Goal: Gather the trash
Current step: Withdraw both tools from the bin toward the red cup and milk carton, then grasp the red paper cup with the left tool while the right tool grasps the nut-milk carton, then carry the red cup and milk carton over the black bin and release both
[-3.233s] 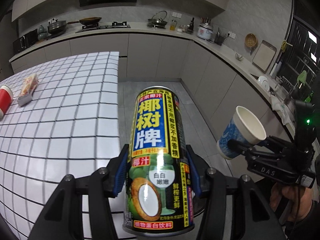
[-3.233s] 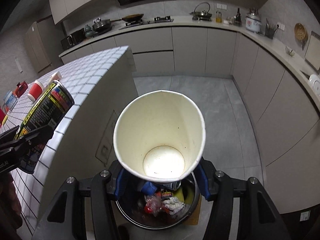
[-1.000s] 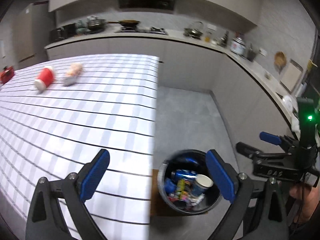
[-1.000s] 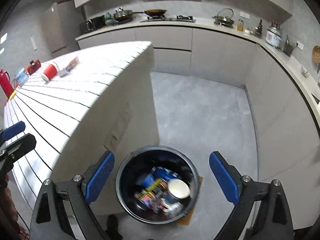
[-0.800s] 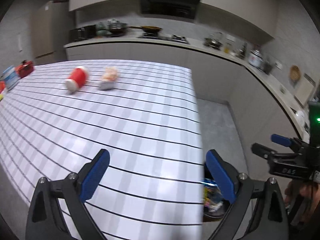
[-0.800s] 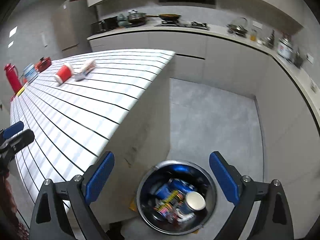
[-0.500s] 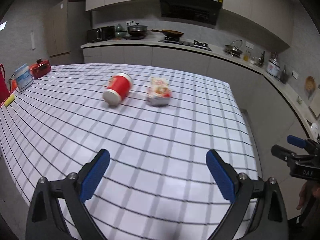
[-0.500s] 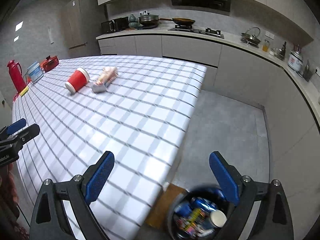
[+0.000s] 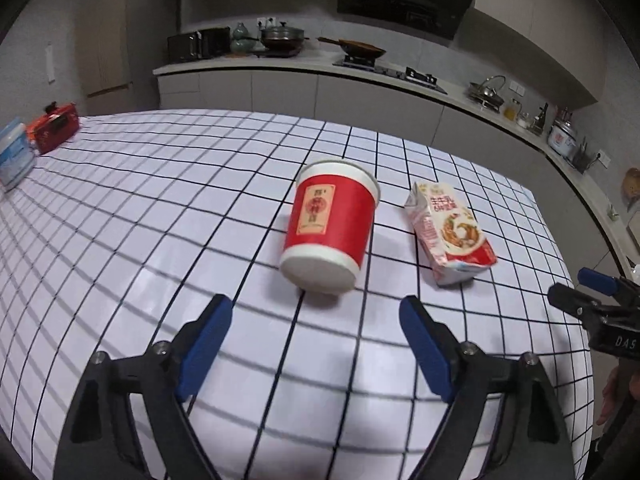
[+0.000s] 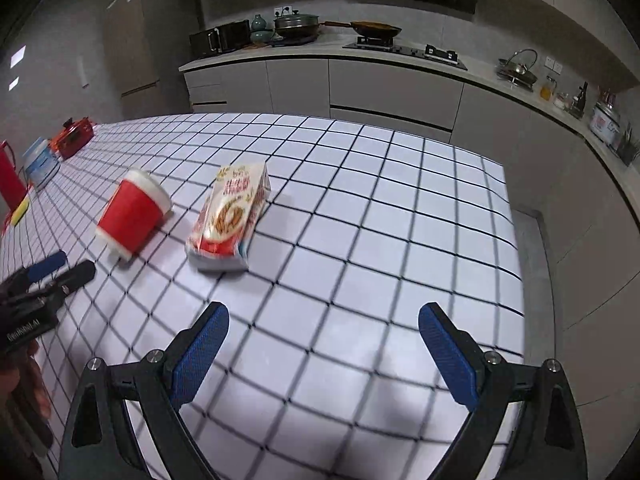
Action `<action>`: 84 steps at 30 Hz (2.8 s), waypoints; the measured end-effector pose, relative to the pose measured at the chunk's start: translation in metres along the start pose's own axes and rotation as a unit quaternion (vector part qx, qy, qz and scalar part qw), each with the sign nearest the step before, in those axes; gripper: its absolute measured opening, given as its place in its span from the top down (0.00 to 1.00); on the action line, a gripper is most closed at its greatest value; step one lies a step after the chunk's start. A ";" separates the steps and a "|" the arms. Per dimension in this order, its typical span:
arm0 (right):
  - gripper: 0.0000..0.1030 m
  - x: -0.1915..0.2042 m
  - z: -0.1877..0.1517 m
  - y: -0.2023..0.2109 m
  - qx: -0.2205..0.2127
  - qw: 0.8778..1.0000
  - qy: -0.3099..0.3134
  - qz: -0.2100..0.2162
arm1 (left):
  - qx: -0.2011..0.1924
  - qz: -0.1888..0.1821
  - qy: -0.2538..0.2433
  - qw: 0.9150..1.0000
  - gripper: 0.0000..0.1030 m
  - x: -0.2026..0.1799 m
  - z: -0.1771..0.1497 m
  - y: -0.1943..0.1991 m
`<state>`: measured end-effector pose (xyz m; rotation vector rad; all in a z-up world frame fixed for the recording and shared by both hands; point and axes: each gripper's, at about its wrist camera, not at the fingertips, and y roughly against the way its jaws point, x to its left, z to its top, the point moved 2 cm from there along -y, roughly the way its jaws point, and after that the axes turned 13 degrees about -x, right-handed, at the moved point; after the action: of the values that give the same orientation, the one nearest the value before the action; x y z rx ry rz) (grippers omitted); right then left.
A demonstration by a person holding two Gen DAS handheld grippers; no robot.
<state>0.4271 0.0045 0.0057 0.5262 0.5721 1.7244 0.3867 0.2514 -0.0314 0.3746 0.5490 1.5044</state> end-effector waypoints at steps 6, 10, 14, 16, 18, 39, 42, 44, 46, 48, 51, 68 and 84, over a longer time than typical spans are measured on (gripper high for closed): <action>0.06 0.015 0.026 -0.039 -0.002 1.000 -0.025 -0.007 | 0.013 -0.035 -0.010 0.999 0.23 -0.002 0.013 -0.039; 0.06 0.028 0.034 -0.054 -0.001 1.000 -0.028 0.002 | 0.023 -0.053 -0.001 0.998 0.43 0.013 0.023 -0.056; 0.06 0.050 0.039 -0.070 0.004 1.000 -0.021 0.015 | 0.018 -0.051 0.003 0.999 0.43 0.031 0.027 -0.054; 0.06 0.061 0.039 -0.082 0.011 1.000 -0.019 0.019 | 0.016 -0.050 0.002 0.999 0.43 0.033 0.025 -0.049; 0.06 0.068 0.038 -0.093 0.018 0.999 -0.017 0.020 | 0.016 -0.051 0.003 0.999 0.43 0.032 0.023 -0.045; 0.39 0.052 0.028 -0.071 0.016 0.999 -0.004 0.028 | 0.009 -0.065 -0.006 0.998 0.45 0.007 0.022 -0.034; 0.39 0.044 0.027 -0.049 0.002 1.000 -0.011 0.029 | -0.001 -0.074 -0.011 0.997 0.45 -0.006 0.023 -0.017; 0.39 0.035 0.027 -0.034 -0.008 0.999 -0.014 0.028 | -0.009 -0.080 -0.017 0.997 0.45 -0.017 0.023 -0.005; 0.39 0.026 0.025 -0.016 -0.016 0.999 -0.014 0.026 | -0.011 -0.073 -0.016 0.997 0.45 -0.029 0.022 0.008; 0.39 0.013 0.020 0.003 -0.024 0.999 -0.015 0.021 | -0.018 -0.077 -0.019 0.997 0.45 -0.041 0.020 0.020; 0.39 -0.004 0.013 0.026 -0.029 0.999 -0.017 0.016 | -0.025 -0.081 -0.023 0.996 0.45 -0.060 0.016 0.037; 0.39 -0.106 -0.050 0.141 -0.051 0.998 -0.035 0.006 | -0.040 -0.096 -0.045 0.994 0.45 -0.168 -0.024 0.107; 0.39 -0.226 -0.095 0.229 -0.068 0.995 -0.061 -0.046 | -0.036 -0.150 -0.071 0.985 0.45 -0.267 -0.063 0.140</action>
<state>0.2430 -0.2701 0.0647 0.4981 0.3835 1.6180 0.2402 -0.0140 0.0239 0.3245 0.4169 1.1927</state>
